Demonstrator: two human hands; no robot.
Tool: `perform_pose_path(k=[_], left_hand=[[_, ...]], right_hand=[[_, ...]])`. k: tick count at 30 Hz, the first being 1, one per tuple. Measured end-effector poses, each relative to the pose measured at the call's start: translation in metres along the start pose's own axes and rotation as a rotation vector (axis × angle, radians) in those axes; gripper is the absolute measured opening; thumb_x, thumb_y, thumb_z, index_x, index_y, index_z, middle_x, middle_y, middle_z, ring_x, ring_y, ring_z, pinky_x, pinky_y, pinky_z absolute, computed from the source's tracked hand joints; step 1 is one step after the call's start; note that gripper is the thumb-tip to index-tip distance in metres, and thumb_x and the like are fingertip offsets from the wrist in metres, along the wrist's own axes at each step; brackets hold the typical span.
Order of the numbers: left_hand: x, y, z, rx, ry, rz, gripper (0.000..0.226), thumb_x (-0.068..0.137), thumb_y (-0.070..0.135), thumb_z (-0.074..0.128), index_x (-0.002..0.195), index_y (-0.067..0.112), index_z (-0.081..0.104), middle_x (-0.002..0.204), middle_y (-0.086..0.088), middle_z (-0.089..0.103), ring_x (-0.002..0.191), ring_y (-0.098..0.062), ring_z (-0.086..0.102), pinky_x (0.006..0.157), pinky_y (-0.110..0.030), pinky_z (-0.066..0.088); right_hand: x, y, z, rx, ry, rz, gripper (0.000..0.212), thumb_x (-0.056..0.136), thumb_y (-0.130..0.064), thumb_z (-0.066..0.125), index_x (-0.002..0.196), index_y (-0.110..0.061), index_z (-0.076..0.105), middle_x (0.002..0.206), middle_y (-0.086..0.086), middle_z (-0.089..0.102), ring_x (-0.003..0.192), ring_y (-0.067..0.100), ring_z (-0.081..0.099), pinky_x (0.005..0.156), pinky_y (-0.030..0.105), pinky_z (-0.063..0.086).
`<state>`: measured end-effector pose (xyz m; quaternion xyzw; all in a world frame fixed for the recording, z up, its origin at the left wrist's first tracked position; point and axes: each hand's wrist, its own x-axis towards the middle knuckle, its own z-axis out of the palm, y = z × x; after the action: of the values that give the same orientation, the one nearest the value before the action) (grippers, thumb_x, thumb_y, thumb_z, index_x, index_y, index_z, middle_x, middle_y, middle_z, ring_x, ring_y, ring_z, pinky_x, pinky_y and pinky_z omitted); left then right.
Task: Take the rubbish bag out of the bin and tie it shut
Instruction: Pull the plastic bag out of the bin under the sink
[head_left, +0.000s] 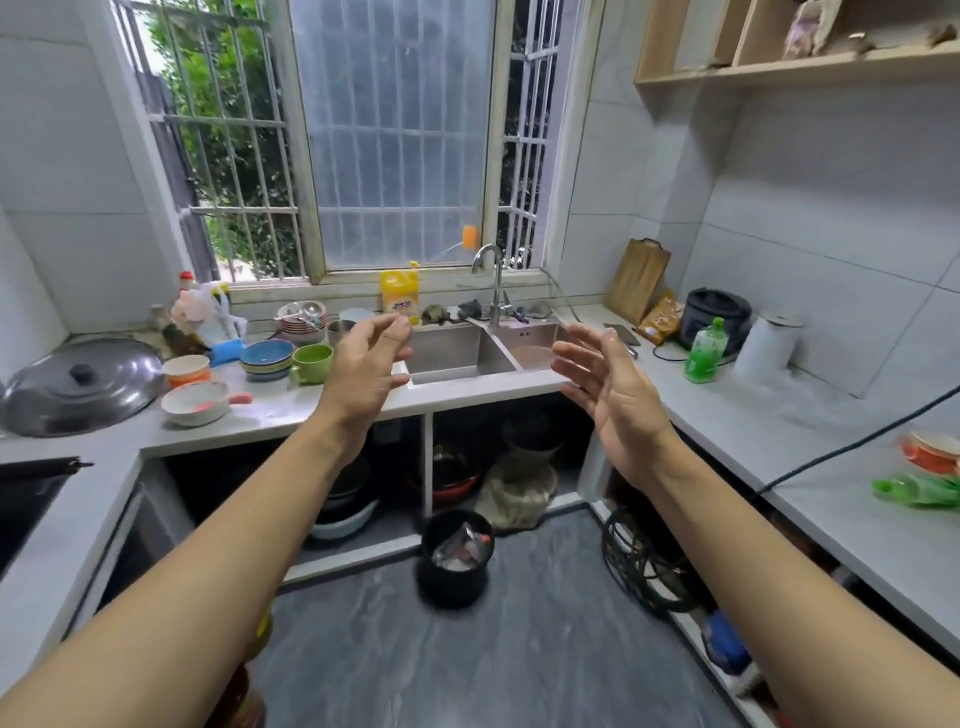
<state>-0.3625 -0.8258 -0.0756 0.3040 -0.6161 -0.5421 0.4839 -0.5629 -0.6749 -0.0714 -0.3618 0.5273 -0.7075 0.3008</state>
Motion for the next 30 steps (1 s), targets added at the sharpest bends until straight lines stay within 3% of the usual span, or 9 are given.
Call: perform_pose_path(k=[7, 10, 17, 23, 30], left_hand=[[0.06, -0.049, 0.005, -0.032, -0.01, -0.091, 0.017, 0.098, 0.036, 0.052, 0.105, 0.024, 0.062, 0.116, -0.004, 0.064, 0.103, -0.019, 0.061, 0.084, -0.038, 0.052], [0.085, -0.067, 0.01, -0.027, 0.011, -0.123, 0.019, 0.098, 0.036, 0.052, 0.109, 0.022, 0.061, 0.119, -0.006, 0.065, 0.104, -0.02, 0.063, 0.083, -0.037, 0.052], [0.148, -0.111, 0.032, 0.018, 0.036, -0.165, 0.023, 0.093, 0.043, 0.054, 0.104, 0.025, 0.063, 0.124, -0.009, 0.066, 0.107, -0.022, 0.063, 0.078, -0.031, 0.051], [0.212, -0.162, 0.074, 0.026, 0.105, -0.241, 0.028, 0.094, 0.042, 0.054, 0.11, 0.021, 0.063, 0.123, -0.008, 0.066, 0.114, -0.027, 0.062, 0.082, -0.035, 0.052], [0.259, -0.219, 0.12, -0.015, 0.191, -0.33, 0.031, 0.094, 0.044, 0.055, 0.113, 0.021, 0.062, 0.121, -0.004, 0.067, 0.113, -0.02, 0.064, 0.091, -0.039, 0.053]], right_hand=[[0.064, 0.032, 0.007, 0.012, 0.023, 0.013, 0.046, 0.102, -0.048, 0.035, 0.129, -0.021, 0.06, 0.13, 0.01, 0.066, 0.117, 0.019, 0.063, 0.104, 0.038, 0.045], [0.093, 0.048, 0.007, 0.034, 0.039, 0.053, 0.047, 0.103, -0.046, 0.035, 0.132, -0.017, 0.057, 0.126, 0.009, 0.067, 0.112, 0.018, 0.064, 0.104, 0.039, 0.045], [0.177, 0.092, -0.003, 0.051, -0.005, 0.113, 0.035, 0.103, -0.043, 0.037, 0.123, -0.026, 0.061, 0.12, 0.004, 0.068, 0.114, 0.019, 0.064, 0.107, 0.04, 0.044], [0.266, 0.132, -0.037, 0.051, -0.04, 0.183, 0.034, 0.104, -0.043, 0.037, 0.122, -0.025, 0.059, 0.127, 0.007, 0.067, 0.121, 0.022, 0.063, 0.108, 0.04, 0.044], [0.349, 0.186, -0.068, -0.031, -0.107, 0.237, 0.036, 0.102, -0.046, 0.038, 0.123, -0.027, 0.059, 0.124, 0.004, 0.068, 0.117, 0.018, 0.064, 0.099, 0.033, 0.047]])
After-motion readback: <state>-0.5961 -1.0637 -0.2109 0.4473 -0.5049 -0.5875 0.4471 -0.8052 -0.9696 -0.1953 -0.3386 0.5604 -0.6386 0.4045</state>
